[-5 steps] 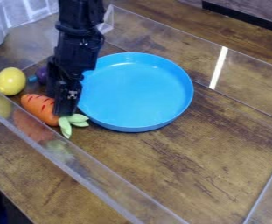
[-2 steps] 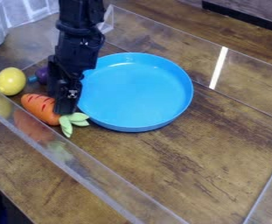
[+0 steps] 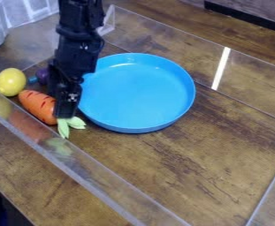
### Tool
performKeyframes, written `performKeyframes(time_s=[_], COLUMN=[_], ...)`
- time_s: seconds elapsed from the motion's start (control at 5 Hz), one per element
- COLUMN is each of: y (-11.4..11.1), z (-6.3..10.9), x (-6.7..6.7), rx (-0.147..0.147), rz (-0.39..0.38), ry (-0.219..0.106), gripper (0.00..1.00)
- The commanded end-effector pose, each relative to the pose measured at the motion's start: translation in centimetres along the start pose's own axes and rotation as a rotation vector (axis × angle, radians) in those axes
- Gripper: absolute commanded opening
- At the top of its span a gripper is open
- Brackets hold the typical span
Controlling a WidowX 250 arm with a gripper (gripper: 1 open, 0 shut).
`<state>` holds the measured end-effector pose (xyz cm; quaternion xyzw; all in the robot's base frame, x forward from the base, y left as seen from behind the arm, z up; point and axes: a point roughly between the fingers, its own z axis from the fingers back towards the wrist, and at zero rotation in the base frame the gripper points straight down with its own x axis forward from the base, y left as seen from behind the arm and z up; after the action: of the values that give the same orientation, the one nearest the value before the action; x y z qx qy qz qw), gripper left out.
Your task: Remove the carrot from inside the blue tray and put it on the table
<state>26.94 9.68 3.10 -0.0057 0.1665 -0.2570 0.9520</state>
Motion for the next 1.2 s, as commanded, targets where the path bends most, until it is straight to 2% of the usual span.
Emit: performKeyframes(time_s=[0.0, 0.6, 0.8, 1.0], y=[1.3, 2.1, 2.2, 2.3], z=[0.9, -0.4, -0.6, -0.7], x=[0.1, 0.2, 0.2, 0.0], rx=[0.043, 0.042, 0.040, 0.041], rz=[0.020, 0.032, 0.037, 0.038], ry=[-0.034, -0.030, -0.030, -0.031], gripper=[1.00, 1.00, 0.00, 0.00])
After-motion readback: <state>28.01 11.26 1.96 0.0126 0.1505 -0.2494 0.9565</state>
